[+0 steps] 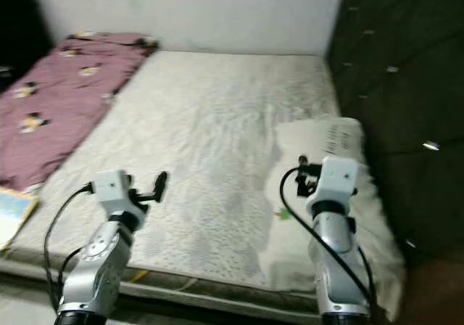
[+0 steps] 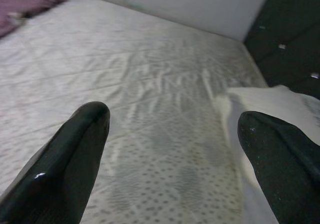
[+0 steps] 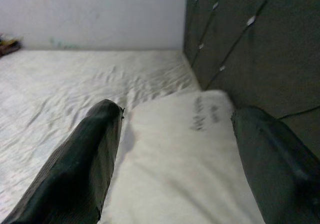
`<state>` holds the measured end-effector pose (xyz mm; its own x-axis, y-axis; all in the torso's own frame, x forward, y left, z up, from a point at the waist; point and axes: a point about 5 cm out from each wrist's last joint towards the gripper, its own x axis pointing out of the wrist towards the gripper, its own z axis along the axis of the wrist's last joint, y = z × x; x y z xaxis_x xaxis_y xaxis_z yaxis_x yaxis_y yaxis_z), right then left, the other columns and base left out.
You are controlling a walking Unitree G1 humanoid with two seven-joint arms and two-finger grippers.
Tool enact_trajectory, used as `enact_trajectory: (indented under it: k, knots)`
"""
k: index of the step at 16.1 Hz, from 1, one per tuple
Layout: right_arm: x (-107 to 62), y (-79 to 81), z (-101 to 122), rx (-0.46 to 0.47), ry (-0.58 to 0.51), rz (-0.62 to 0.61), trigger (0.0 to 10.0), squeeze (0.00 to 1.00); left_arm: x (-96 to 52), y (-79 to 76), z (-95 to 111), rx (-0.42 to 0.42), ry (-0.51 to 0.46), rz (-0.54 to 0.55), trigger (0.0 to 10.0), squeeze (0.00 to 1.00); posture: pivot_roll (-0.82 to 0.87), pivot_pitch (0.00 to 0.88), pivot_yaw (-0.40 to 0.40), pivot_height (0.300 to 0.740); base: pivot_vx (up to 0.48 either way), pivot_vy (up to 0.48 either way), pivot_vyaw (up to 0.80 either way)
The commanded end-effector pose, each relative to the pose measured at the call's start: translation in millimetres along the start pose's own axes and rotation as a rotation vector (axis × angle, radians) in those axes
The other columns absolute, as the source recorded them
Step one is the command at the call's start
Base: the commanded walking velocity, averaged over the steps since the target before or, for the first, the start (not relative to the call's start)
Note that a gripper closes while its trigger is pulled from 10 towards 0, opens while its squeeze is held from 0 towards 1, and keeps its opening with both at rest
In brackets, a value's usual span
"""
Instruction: Clean up the room
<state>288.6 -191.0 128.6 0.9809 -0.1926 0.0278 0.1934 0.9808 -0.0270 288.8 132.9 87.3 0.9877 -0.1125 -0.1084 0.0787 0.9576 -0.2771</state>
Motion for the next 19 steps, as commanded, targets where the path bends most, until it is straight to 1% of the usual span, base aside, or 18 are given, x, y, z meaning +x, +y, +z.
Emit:
enact_trajectory:
  k: [1,2,3,5,6,7,9,10,11,13,14,15,17,18,19]
  knots:
    - [-0.4,-0.3,0.8,-0.004,0.009,0.009,10.0,0.0,-1.3,5.0,2.0,0.025,-0.009,0.007,10.0,0.0,-0.07,0.05,0.049,0.74,0.0,0.0,-0.8]
    - [-2.5,-0.8,-1.4,0.007,0.026,0.012,10.0,0.0,-2.0,5.9,-2.6,0.051,-0.013,0.013,10.0,0.0,-0.07,0.048,0.052,0.74,0.0,0.0,-0.8]
    - [-2.3,-0.1,1.0,0.004,0.021,0.015,10.0,0.0,-1.5,3.0,0.1,0.046,-0.023,0.004,10.0,0.0,-0.07,0.036,0.051,0.74,0.0,0.0,0.0]
    - [0.8,1.7,2.2,0.018,0.027,0.01,10.0,0.0,1.8,3.1,4.8,0.055,-0.035,0.018,10.0,0.0,-0.06,0.035,0.047,0.74,0.0,0.0,0.0]
    - [1.8,2.7,1.9,0.018,0.031,0.012,10.0,0.0,2.3,2.4,6.2,0.053,-0.039,0.01,10.0,0.0,-0.05,0.037,0.047,0.74,0.0,0.0,0.0]
    - [2.5,4.1,0.8,0.015,0.034,0.016,10.0,0.0,2.5,0.3,6.4,0.032,-0.037,-0.015,10.0,0.0,-0.05,0.037,0.047,0.74,0.0,0.0,0.0]
    - [2.3,6.9,-5.3,0.024,0.064,0.024,10.0,0.0,1.9,-4.0,6.8,0.056,-0.044,-0.045,10.0,0.0,-0.05,0.044,0.043,0.74,0.0,0.0,0.0]
    - [-0.1,6.3,-7.9,0.039,0.08,0.019,10.0,0.0,-0.2,-3.0,5.3,0.059,-0.04,-0.038,10.0,0.0,-0.04,0.051,0.038,0.74,0.0,0.0,0.0]
    - [-0.9,6.2,-8.1,0.037,0.08,0.02,10.0,0.0,-1.1,-1.3,4.3,0.057,-0.035,-0.03,10.0,0.0,-0.04,0.051,0.037,0.74,0.0,0.0,0.0]
    - [-1.4,6.8,-9.0,0.065,0.085,0.025,10.0,0.0,-1.7,1.0,2.8,0.061,-0.032,-0.018,10.0,0.0,-0.04,0.051,0.037,0.74,0.0,0.0,0.0]
    - [-1.2,8.1,-11.3,0.045,0.102,0.044,10.0,0.0,-0.7,-0.6,4.0,0.076,-0.041,-0.027,10.0,0.0,-0.04,0.05,0.034,0.74,0.0,0.0,0.0]
    - [-1.0,8.2,-9.4,0.013,0.088,0.044,10.0,0.0,-0.4,-1.3,5.1,0.073,-0.045,-0.027,10.0,0.0,-0.04,0.05,0.034,0.74,0.0,0.0,0.0]
    - [-0.4,7.6,-8.7,0.033,0.093,0.032,10.0,0.0,-0.3,0.6,4.6,0.07,-0.044,-0.017,10.0,0.0,-0.04,0.046,0.032,0.74,0.0,0.0,0.0]
    - [0.4,6.6,-8.9,0.035,0.095,0.024,10.0,0.0,-0.8,1.5,4.0,0.068,-0.042,-0.014,10.0,0.0,-0.04,0.046,0.031,0.74,0.0,0.0,-0.8]
    - [1.6,4.5,-10.9,0.062,0.111,0.005,10.0,0.0,-1.4,2.1,3.2,0.069,-0.04,-0.011,10.0,0.0,-0.04,0.046,0.031,0.74,0.0,0.0,-0.8]
